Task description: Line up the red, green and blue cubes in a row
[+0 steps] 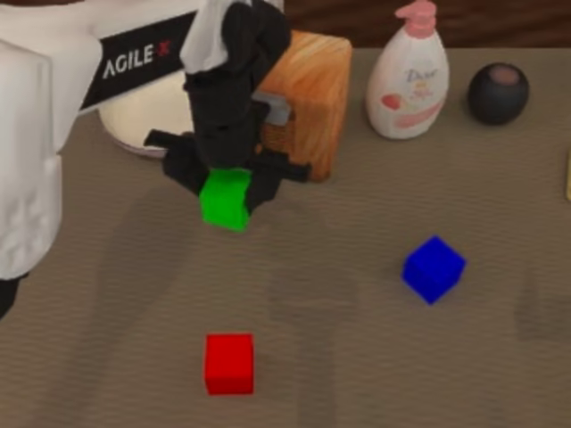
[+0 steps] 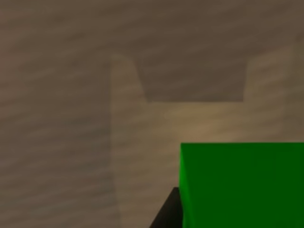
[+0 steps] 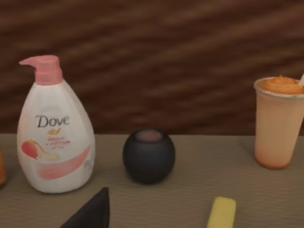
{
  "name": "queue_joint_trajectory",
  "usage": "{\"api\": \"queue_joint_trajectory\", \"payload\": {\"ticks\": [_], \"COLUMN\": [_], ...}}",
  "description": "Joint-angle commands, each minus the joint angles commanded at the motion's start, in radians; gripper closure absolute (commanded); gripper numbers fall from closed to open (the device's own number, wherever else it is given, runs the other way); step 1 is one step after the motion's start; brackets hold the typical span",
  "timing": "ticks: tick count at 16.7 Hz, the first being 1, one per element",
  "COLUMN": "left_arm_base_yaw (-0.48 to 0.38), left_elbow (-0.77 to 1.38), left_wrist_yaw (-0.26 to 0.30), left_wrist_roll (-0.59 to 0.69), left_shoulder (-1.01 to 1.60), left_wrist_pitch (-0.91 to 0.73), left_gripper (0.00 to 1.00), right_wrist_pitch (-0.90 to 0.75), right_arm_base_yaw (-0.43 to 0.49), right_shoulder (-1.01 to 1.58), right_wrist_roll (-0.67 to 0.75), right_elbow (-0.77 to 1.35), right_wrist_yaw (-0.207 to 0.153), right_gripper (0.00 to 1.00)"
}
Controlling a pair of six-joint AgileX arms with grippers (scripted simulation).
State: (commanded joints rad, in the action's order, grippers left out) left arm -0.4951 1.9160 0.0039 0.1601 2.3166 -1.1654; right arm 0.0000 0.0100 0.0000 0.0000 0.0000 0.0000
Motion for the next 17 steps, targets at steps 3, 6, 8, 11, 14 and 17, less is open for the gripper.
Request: {"api": "queue_joint_trajectory", "payload": {"ticks": [3,6,8,11,14,17], "left_arm_base_yaw": [-0.007,-0.047,-0.096,-0.187,-0.284,-0.359], "left_elbow": [-0.003,-0.041,-0.092,-0.196,-0.302,-0.385], "left_wrist_yaw": [0.0,-0.001,-0.002,-0.003,-0.002,-0.003], "left_wrist_roll": [0.001,0.07,0.162,0.34,0.536,0.671], "left_shoulder": [0.002,-0.026,-0.065,-0.14,-0.217,-0.285], "left_wrist_pitch": [0.003,0.012,0.024,0.047,0.072,0.096], "left_gripper": [1.0,1.0,1.0,1.0,1.0,1.0], "right_wrist_pitch": [0.0,0.0,0.0,0.0,0.0,0.0], "right_arm_base_yaw": [0.0,0.0,0.0,0.0,0.0,0.0], "right_shoulder": [0.0,0.0,0.0,0.0,0.0,0.0], "right_wrist_roll": [0.0,0.0,0.0,0.0,0.0,0.0], "right_elbow": [0.0,0.0,0.0,0.0,0.0,0.0], "right_wrist_yaw": [0.0,0.0,0.0,0.0,0.0,0.0], "right_gripper": [0.0,0.0,0.0,0.0,0.0,0.0]}}
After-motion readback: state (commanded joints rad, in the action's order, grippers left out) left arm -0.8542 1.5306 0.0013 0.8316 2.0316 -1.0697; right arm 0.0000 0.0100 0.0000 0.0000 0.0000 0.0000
